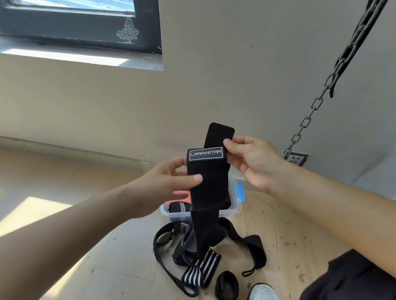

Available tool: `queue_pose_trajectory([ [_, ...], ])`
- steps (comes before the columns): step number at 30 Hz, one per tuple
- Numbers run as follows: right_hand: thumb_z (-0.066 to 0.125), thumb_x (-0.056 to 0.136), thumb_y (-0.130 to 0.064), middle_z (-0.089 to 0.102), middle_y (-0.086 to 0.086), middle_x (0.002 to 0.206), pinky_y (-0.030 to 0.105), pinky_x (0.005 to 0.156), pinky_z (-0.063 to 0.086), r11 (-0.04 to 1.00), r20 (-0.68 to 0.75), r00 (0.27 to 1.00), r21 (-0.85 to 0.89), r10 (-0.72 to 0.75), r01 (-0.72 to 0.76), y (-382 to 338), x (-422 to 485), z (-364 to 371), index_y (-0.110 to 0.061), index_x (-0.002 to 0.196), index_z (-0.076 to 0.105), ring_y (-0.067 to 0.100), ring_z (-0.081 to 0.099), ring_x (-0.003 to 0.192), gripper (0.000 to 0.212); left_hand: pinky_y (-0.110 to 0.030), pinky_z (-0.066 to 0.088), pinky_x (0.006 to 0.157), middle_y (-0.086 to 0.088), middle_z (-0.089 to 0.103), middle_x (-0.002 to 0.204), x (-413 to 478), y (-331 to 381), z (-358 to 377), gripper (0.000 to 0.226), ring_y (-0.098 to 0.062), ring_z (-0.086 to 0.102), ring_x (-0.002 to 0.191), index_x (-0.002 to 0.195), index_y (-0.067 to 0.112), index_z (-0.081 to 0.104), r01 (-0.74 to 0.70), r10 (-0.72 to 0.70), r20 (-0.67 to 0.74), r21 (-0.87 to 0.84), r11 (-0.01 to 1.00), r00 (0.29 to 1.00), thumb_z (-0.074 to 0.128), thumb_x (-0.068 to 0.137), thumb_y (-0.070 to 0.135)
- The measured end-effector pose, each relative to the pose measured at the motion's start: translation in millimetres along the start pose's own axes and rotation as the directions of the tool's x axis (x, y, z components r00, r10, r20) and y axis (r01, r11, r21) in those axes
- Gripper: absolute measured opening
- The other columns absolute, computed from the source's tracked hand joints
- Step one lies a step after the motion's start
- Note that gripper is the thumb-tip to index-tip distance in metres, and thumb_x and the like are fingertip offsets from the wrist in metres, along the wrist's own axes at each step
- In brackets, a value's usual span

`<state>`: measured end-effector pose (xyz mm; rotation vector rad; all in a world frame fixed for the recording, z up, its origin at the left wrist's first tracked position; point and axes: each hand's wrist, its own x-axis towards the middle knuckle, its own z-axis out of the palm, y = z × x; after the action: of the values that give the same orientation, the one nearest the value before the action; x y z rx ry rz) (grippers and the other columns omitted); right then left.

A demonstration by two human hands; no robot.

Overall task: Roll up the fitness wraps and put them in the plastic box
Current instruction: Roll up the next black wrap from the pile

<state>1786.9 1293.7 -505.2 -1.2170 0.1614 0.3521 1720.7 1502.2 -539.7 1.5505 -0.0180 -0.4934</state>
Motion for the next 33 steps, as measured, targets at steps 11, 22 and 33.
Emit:
queue_pose_trajectory([
  [11,0.075,0.089,-0.012,0.068,0.002,0.089,0.025,0.066,0.048,0.948,-0.156,0.978,-0.308,-0.135,0.082,-30.3,27.7,-32.0,-0.014,0.092,0.066,0.012,0.062,0.074,0.010,-0.042,0.058,0.093,-0.013,0.077,0.115,-10.3,-11.0,-0.1,0.027,-0.031,0.073,0.109,0.124,0.007,0.069,0.006,-0.003,-0.036,0.097,0.995,0.999,0.062,0.098,0.005],
  [22,0.059,0.099,-0.004,0.062,0.014,0.094,0.041,0.080,0.063,0.959,0.276,0.961,-0.269,-0.016,0.093,-27.2,10.5,-18.0,-0.009,0.090,0.061,0.022,0.063,0.081,0.010,-0.043,0.054,0.100,-0.014,0.072,0.126,-4.2,-2.1,0.0,0.031,-0.030,0.068,0.119,0.129,0.009,0.066,0.016,-0.017,0.030,0.028,0.999,0.999,0.049,0.105,0.003],
  [33,0.062,0.097,-0.005,0.060,0.002,0.077,0.037,0.079,0.062,0.934,0.358,0.934,-0.340,0.019,0.111,-8.9,0.2,-13.1,-0.010,0.088,0.061,0.019,0.059,0.078,0.011,-0.037,0.057,0.095,-0.012,0.074,0.121,-1.6,-3.5,1.5,0.028,-0.026,0.070,0.114,0.126,0.008,0.068,0.038,-0.038,-0.002,-0.036,0.999,0.999,0.051,0.104,0.006],
])
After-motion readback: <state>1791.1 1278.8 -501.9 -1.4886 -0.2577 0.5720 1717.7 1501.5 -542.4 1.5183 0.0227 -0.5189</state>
